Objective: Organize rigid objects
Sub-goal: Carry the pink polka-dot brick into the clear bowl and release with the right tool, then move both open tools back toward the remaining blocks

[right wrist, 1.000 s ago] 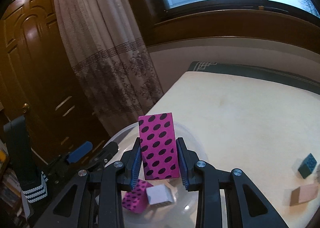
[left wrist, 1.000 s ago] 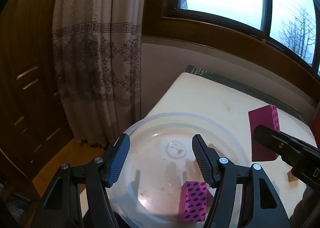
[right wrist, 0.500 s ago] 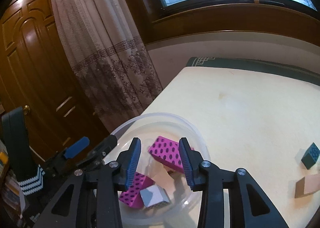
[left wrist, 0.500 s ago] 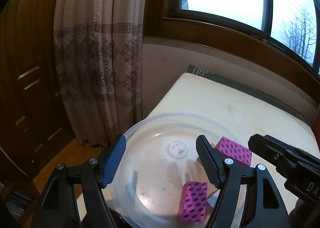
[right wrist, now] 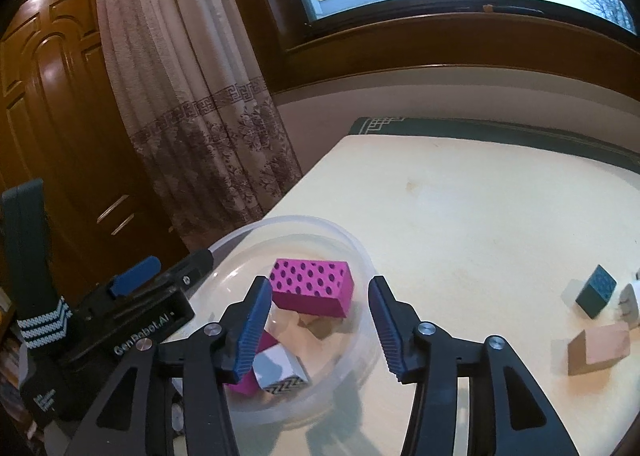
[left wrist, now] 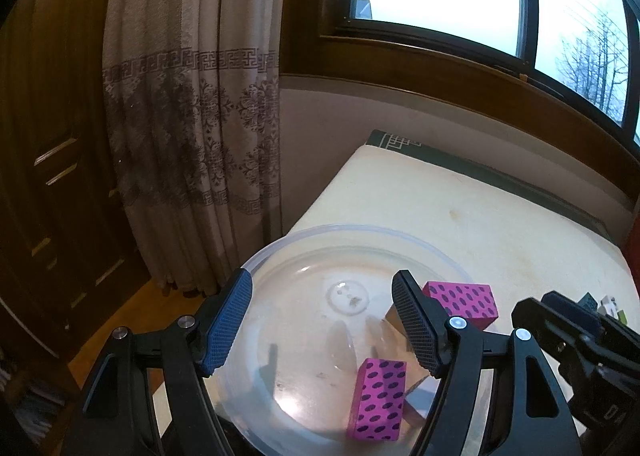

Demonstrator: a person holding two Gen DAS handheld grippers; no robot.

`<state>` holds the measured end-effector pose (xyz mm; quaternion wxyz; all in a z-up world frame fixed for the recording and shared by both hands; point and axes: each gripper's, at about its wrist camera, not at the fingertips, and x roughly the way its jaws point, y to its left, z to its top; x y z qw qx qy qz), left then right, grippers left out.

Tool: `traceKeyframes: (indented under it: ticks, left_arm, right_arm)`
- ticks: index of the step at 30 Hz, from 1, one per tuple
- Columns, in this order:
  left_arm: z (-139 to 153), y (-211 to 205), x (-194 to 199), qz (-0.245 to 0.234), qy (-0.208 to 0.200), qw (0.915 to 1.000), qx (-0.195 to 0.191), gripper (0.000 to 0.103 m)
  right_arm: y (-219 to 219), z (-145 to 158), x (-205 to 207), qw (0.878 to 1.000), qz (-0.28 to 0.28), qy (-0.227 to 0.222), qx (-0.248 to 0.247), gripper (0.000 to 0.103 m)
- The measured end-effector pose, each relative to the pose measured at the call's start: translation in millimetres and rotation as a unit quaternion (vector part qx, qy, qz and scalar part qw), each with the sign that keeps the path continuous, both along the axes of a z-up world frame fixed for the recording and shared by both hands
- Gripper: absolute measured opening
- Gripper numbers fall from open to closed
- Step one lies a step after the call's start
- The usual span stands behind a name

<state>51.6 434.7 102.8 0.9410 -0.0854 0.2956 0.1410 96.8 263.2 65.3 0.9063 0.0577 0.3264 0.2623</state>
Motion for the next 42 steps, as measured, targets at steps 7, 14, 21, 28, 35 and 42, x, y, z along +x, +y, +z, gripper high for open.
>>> traceKeyframes:
  ticks: [7, 14, 21, 28, 35, 42]
  left_arm:
    - [1, -5, -1, -0.005, 0.001, 1.0000, 0.003, 0.074]
    - [2, -13, -2, -0.012, 0.003, 0.9999, 0.003, 0.074]
    - [2, -25, -1, -0.024, 0.006, 0.9997, 0.006, 0.074]
    - [2, -38, -1, -0.037, 0.010, 0.9992, 0.007, 0.074]
    - [0, -55, -2, -0.054, 0.016, 0.9983, 0.010, 0.074]
    - [-2, -78, 1, -0.076, 0.028, 0.9965, 0.018, 0.075]
  right_arm:
    - [-15, -6, -4, 1.000, -0.016, 0.010, 0.004, 0.057]
    - [-30, -11, -6, 0.999, -0.036, 0.016, 0.007, 0.066]
    - [-48, -19, -9, 0.998, -0.058, 0.025, 0.010, 0.067]
    - [-68, -24, -14, 0.996, -0.082, 0.023, 0.005, 0.067]
    - [-101, -29, -22, 0.993, -0.117, 0.022, 0.004, 0.070]
    - [-139, -27, -35, 0.989, -0.147, 0.000, -0.027, 0.082]
